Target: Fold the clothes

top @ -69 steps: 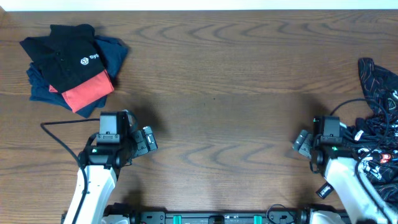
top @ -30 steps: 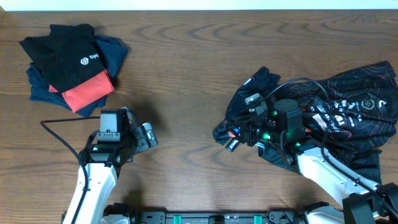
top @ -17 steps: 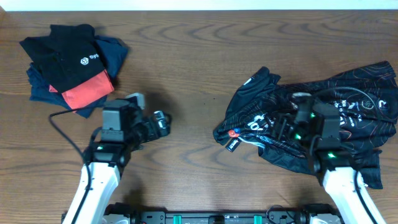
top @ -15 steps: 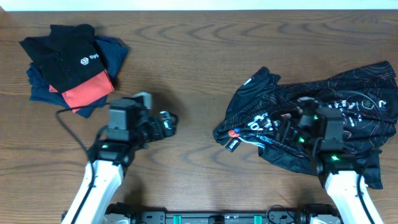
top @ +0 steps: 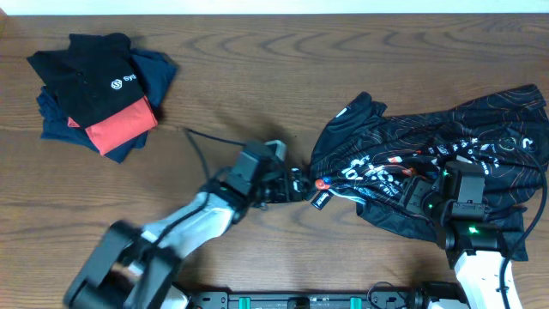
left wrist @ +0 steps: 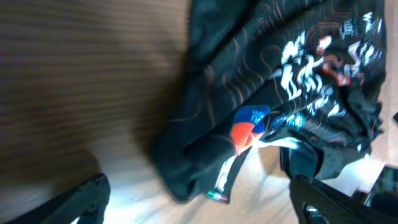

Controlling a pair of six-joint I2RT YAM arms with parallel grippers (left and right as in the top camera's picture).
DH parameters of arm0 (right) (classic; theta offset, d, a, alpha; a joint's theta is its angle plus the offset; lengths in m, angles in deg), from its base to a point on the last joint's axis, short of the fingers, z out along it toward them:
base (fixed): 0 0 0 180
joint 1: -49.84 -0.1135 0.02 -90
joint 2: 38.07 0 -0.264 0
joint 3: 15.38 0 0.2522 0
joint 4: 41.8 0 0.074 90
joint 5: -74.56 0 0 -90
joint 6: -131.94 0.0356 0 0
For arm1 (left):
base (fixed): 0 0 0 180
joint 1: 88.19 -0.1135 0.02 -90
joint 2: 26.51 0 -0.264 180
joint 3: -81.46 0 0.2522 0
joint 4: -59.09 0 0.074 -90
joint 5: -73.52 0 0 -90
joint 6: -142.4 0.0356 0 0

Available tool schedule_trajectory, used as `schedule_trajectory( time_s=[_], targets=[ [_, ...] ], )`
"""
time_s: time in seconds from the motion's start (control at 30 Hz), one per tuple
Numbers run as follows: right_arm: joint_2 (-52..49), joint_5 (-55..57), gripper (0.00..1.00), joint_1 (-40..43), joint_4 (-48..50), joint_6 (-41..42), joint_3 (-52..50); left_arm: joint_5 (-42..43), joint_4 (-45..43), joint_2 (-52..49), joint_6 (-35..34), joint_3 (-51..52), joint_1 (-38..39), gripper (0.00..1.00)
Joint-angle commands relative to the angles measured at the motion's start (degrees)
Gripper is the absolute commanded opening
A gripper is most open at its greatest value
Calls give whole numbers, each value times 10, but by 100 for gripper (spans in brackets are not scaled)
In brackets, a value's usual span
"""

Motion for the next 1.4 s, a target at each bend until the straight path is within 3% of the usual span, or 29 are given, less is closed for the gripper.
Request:
schedule_trajectory(
  time_s=[0.0, 0.17, 0.2, 0.37, 0.77, 0.8, 0.83, 0.9, 0.93, 1.1, 1.23, 1.37],
  targets=[
    [4, 21, 65, 8, -2, 8, 2, 2, -47, -48, -23, -5, 27, 84],
    [4, 21, 65, 8, -6, 7, 2, -20, -135, -91, -23, -6, 37, 26],
    [4, 21, 65, 8, -7, 7, 2, -32, -141, -91, -23, -6, 36, 8],
    [4, 23, 65, 8, -15, 7, 2, -63, -171, -83, 10, -16, 0, 6],
    [4, 41, 70, 8, -27, 7, 2, -109, -168, -35, 27, -148, -259, 6],
    [4, 41, 70, 8, -27, 7, 2, -100, -159, -35, 25, -159, -275, 6],
    [4, 41, 70, 8, -28, 7, 2, -81, -149, -35, 25, -166, -285, 22],
    [4, 41, 70, 8, -27, 7, 2, -24, -127, -35, 25, -171, -296, 82],
    [4, 41, 71, 8, -27, 7, 2, 15, -108, -35, 25, -171, -297, 98],
    [4, 41, 73, 8, -29, 0, 2, 156, 114, -35, 25, -171, -279, 98],
    [4, 41, 74, 8, -32, -10, 2, 151, 329, -35, 41, -169, -255, 98],
    [4, 41, 74, 8, -32, -10, 2, 103, 400, -36, 43, -157, -229, 98]
  ],
)
